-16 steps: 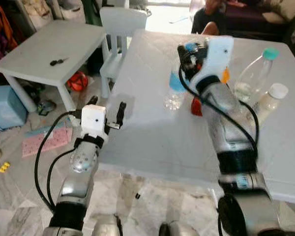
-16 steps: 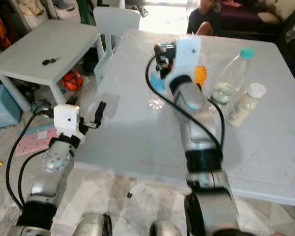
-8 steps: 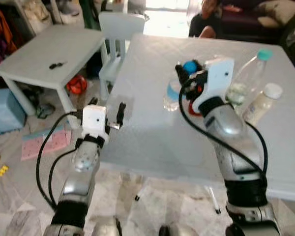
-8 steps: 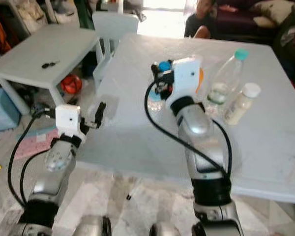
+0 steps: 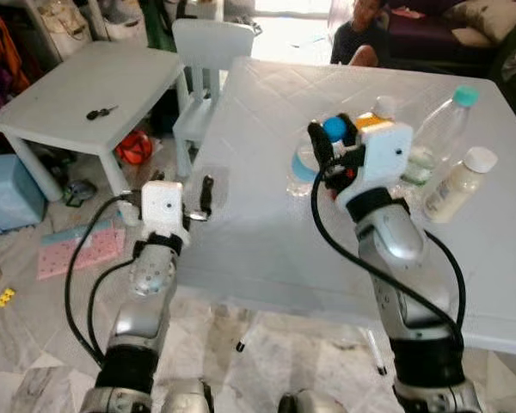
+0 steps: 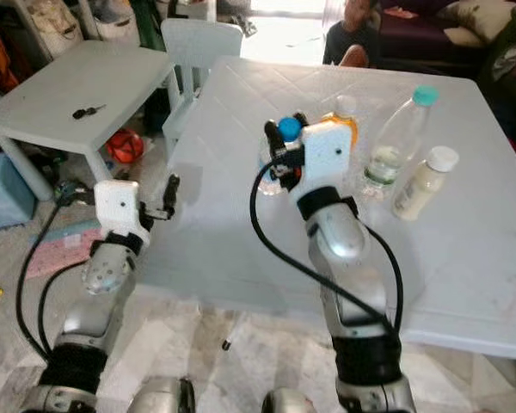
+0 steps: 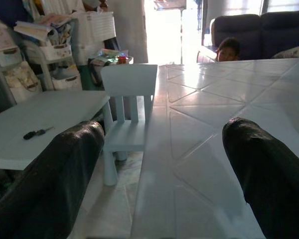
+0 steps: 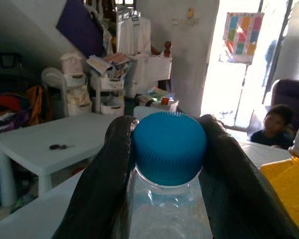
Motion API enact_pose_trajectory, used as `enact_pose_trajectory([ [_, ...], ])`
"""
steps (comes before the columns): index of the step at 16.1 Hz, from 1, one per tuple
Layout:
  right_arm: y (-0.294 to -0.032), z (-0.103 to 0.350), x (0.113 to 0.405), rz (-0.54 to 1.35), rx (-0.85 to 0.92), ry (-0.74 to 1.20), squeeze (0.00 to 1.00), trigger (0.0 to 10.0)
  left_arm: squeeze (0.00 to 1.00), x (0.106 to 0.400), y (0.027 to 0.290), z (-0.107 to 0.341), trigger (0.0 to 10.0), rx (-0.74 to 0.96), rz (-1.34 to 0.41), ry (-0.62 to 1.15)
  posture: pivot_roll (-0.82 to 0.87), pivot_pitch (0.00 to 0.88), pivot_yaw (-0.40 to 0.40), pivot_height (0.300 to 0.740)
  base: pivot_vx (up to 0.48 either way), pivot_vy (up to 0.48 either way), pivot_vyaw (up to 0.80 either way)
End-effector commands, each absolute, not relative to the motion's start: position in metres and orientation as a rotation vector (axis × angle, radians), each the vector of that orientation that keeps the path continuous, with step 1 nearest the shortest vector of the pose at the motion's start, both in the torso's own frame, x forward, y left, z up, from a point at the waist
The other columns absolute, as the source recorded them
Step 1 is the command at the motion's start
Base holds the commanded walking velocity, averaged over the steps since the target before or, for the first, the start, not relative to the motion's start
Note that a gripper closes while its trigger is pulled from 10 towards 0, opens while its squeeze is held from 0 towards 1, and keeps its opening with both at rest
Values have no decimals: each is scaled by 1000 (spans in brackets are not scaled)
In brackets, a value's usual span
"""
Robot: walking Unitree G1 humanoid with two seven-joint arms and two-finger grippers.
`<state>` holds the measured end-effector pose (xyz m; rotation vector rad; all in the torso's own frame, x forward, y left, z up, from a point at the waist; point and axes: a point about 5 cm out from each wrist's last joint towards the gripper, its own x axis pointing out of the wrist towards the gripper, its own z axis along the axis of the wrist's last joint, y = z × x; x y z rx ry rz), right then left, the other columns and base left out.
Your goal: Restocking fridge
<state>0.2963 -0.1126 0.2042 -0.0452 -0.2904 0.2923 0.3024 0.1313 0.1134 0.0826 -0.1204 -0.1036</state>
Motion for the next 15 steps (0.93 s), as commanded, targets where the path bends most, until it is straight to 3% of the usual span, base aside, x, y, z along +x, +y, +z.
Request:
enact_pose_trajectory([
  [1, -108, 198, 295, 306, -77, -269, 0, 10000, 0, 302, 135, 108, 10000, 99, -77, -96, -37, 0, -14, 740, 0, 480, 0],
  [6, -123, 194, 302, 208, -121, -265, 0, 10000, 0, 304, 132, 108, 10000, 96, -66, -114, -42, 0, -16, 740, 0, 457, 0],
  [7, -121, 187, 300, 261, -61, -232, 0, 10000, 0, 303, 132, 108, 10000, 102, -63, -118, -42, 0, -18, 740, 0, 0, 0],
  [9, -131, 181, 300, 133, -135, -246, 0, 10000, 0, 302, 137, 107, 10000, 107, -52, -117, -45, 0, -20, 740, 0, 0, 0],
  [11, -131, 171, 295, 216, -122, -153, 0, 10000, 0, 301, 142, 104, 10000, 100, -26, -108, -48, 0, -19, 740, 0, 0, 0],
  [15, -122, 174, 289, 252, -80, -215, 0, 10000, 0, 303, 137, 103, 10000, 85, -40, -98, -55, 0, -16, 740, 0, 0, 0],
])
